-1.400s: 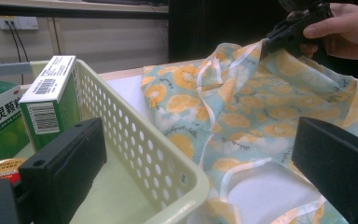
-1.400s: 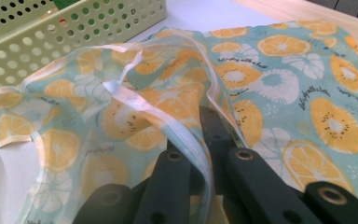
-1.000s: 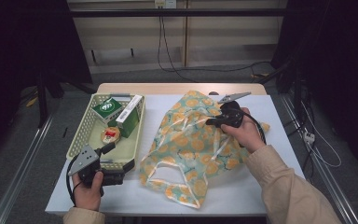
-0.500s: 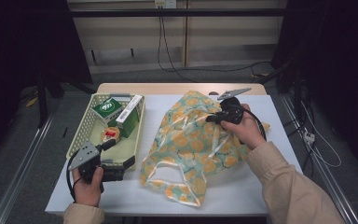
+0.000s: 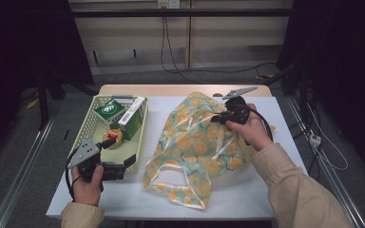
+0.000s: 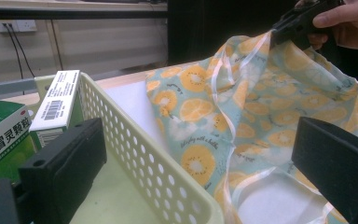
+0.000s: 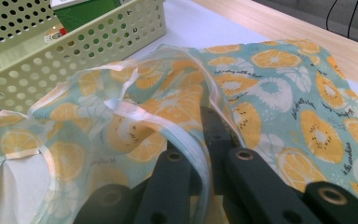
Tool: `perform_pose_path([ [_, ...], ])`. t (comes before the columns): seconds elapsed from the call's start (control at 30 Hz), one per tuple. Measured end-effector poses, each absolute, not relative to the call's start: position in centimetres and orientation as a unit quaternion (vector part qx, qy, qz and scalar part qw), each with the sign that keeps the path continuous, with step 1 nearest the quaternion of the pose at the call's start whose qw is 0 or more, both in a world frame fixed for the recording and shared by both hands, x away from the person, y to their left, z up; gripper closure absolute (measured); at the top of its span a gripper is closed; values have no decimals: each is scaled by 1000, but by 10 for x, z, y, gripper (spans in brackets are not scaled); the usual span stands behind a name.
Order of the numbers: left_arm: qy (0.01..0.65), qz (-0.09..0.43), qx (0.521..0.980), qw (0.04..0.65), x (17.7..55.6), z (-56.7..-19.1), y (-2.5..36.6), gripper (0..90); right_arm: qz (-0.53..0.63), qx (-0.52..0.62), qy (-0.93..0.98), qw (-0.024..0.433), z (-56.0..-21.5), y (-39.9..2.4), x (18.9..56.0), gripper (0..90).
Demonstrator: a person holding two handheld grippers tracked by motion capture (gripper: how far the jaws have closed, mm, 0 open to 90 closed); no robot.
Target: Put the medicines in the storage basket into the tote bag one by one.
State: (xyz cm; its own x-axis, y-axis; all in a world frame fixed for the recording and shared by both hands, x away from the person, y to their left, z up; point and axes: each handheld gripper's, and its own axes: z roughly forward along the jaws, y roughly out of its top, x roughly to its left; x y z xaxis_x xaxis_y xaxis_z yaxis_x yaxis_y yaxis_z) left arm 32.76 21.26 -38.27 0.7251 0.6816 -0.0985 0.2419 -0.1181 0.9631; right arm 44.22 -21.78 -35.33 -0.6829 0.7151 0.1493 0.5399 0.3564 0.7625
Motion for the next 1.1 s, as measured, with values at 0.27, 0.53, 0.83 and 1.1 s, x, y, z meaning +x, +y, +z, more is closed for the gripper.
perform_pose_path([
  [0.27, 323, 184, 722, 583, 335, -376, 214, 29, 419, 381, 818, 104, -355, -217, 441, 899],
  [0.53, 325, 184, 723, 581, 346, -369, 217, 29, 419, 385, 816, 103, -359, -222, 440, 900],
  [0.83, 332, 183, 723, 577, 358, -362, 220, 29, 418, 388, 815, 104, -361, -225, 437, 900],
  [1.1, 337, 187, 728, 567, 375, -357, 225, 29, 417, 386, 816, 105, -360, -227, 435, 900],
])
